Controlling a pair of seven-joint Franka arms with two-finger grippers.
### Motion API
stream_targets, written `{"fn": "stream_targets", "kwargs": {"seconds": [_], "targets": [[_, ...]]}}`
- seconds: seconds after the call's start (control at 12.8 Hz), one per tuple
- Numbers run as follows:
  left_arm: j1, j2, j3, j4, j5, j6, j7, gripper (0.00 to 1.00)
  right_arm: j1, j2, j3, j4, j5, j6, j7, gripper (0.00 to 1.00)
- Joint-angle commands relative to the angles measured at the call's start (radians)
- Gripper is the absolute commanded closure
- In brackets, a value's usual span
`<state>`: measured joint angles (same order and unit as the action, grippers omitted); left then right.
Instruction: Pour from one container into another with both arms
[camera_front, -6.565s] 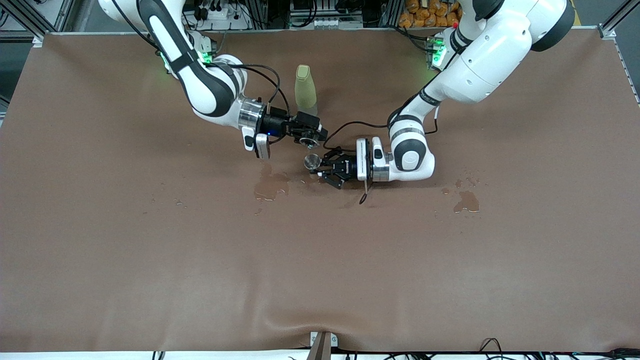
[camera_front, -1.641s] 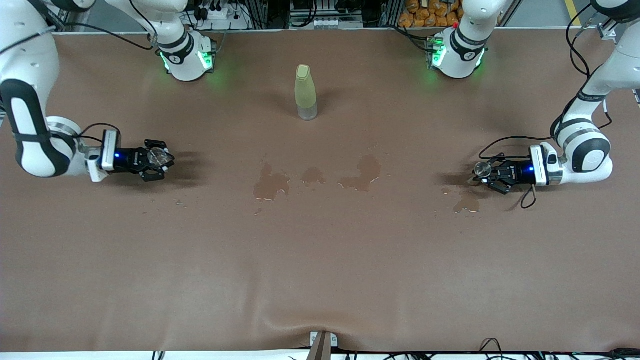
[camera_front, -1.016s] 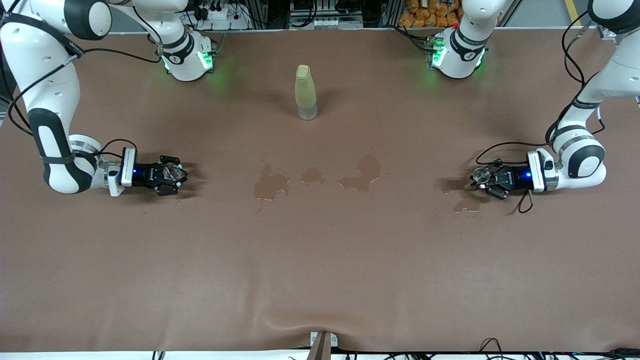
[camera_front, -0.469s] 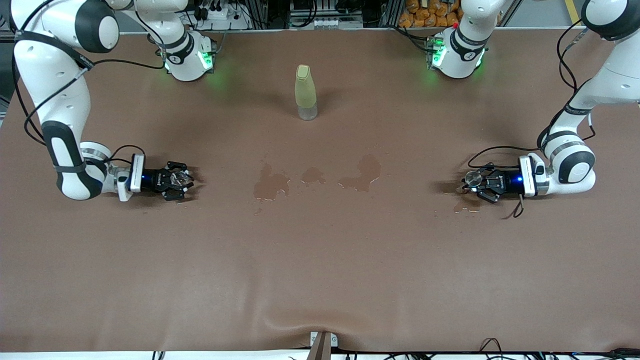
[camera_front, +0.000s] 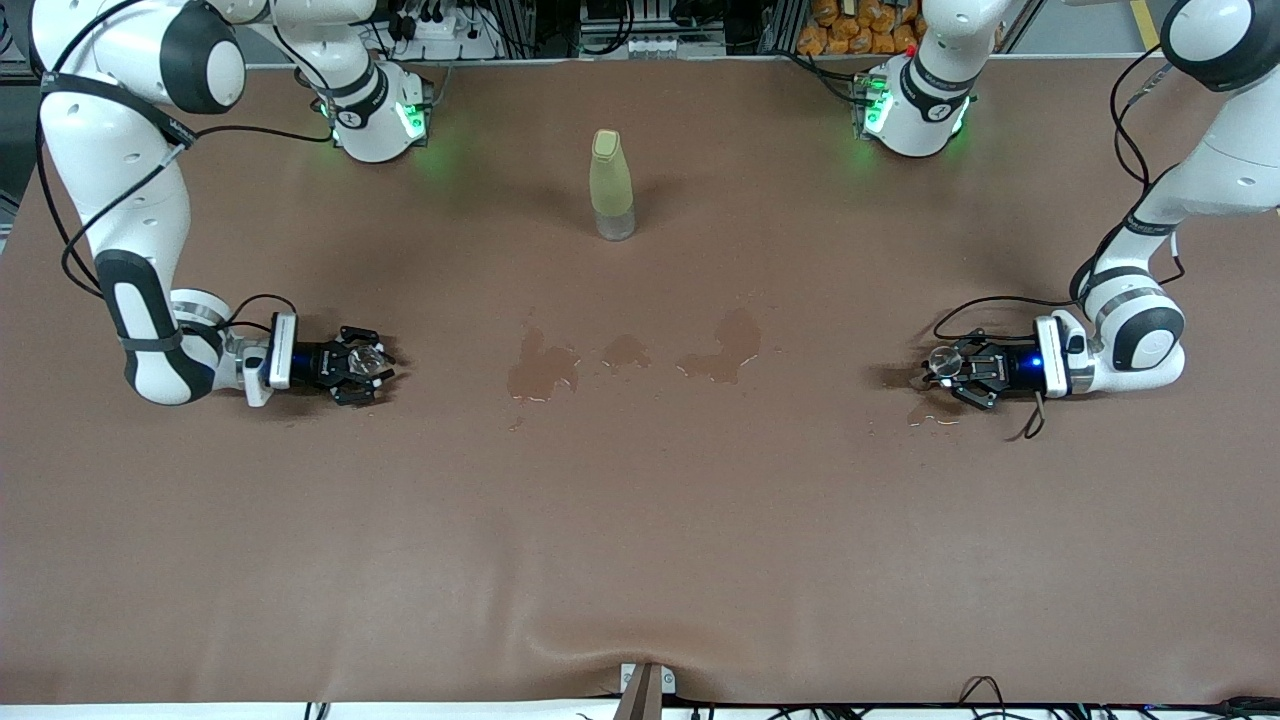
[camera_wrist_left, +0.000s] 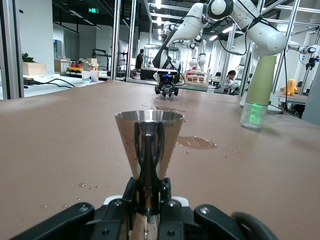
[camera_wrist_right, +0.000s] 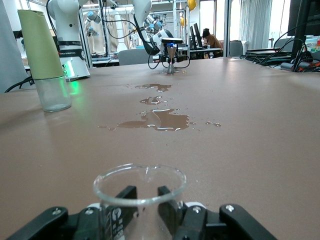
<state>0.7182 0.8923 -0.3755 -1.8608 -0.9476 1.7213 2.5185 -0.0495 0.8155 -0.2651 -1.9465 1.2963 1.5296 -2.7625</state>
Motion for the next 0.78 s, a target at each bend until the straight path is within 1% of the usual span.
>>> {"fn": "stream_targets", "kwargs": {"seconds": [0.0,0.08,0.23,0.31,0.39,0.47,0.7], "targets": [[0.0,0.01,0.0,0.014,-0.017,-0.019,-0.006,0.87,0.007,0.011,-0.006,0.006,0.017,-0.003,-0.112,0.0],[0.001,0.01,0.0,0.014,-0.019,-0.022,-0.007,0.79,0.007,0.01,-0.008,0.011,0.012,-0.003,-0.114,0.0],[0.003,0.008,0.0,0.012,-0.019,-0.025,-0.007,0.75,0.008,0.005,-0.013,0.02,0.009,-0.002,-0.123,0.0],[0.003,0.007,0.0,0.012,-0.017,-0.025,-0.007,0.75,0.008,0.001,-0.017,0.02,0.008,-0.002,-0.118,0.0],[0.004,0.007,0.0,0.011,-0.019,-0.025,-0.007,0.73,0.011,-0.006,-0.04,0.023,0.003,-0.002,-0.114,0.0],[0.004,0.005,0.0,0.009,-0.017,-0.025,-0.006,0.71,0.017,-0.012,-0.061,0.035,-0.014,-0.002,-0.108,0.0],[0.009,0.002,0.0,0.014,-0.005,-0.031,-0.009,0.71,0.025,-0.058,-0.123,0.06,-0.127,0.004,0.077,0.0]]}}
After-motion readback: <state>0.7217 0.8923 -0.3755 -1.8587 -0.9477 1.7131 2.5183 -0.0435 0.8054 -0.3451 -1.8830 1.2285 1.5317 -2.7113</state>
